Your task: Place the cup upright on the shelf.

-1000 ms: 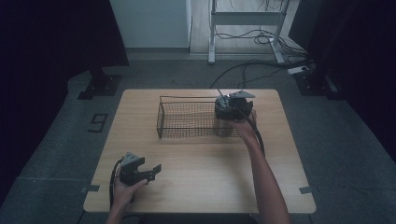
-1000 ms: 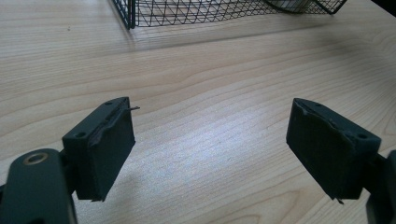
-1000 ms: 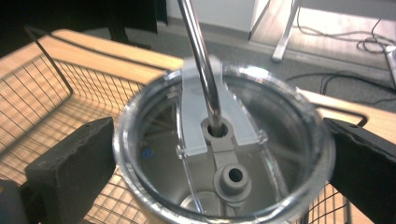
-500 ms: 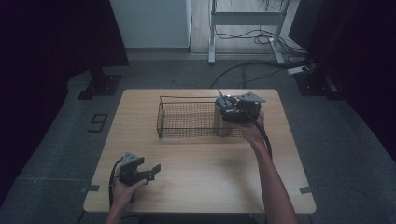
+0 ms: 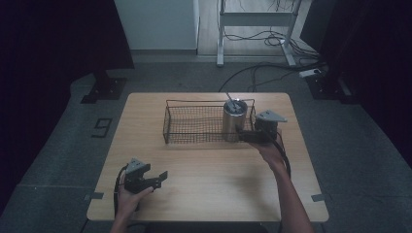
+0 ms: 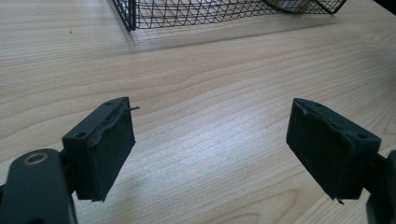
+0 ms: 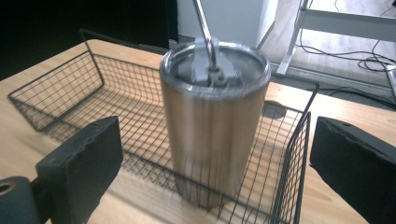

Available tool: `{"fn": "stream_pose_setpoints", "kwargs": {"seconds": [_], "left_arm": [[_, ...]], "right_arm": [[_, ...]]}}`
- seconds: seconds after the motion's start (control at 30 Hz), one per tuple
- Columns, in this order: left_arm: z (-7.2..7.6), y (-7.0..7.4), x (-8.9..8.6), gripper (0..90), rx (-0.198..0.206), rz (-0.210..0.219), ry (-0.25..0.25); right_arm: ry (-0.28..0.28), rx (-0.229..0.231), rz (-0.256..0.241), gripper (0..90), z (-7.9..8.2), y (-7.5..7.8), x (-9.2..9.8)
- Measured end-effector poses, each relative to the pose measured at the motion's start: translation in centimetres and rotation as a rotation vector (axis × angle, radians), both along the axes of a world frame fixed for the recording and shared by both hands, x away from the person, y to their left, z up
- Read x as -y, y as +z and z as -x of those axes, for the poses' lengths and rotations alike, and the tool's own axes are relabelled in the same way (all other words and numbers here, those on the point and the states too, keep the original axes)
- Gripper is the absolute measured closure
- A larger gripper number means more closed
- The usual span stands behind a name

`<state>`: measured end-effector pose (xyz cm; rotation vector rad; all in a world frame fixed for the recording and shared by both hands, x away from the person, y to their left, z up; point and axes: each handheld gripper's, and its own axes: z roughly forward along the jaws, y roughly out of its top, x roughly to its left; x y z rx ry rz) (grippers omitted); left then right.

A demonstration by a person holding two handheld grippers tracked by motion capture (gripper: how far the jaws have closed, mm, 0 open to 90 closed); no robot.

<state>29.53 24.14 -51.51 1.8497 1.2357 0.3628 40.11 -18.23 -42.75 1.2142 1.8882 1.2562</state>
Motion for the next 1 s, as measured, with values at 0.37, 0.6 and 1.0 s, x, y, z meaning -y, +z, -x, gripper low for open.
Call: {"fn": "stream_pose_setpoints", "kwargs": {"seconds": [0.37, 0.6, 1.0], "left_arm": [[0.0, 0.0, 0.1, 15.4, 0.0, -0.008, -0.001], [0.1, -0.1, 0.2, 15.4, 0.0, -0.012, -0.001], [0.1, -0.1, 0.4, 15.4, 0.001, -0.019, -0.005]], "right_arm": [[0.026, 0.003, -0.017, 5.3, 4.2, -2.5, 1.5], [0.014, -0.027, -0.014, 6.8, 6.2, -4.9, 2.7], [-0.002, -0.095, 0.002, 7.5, 8.0, -8.3, 4.2]]}}
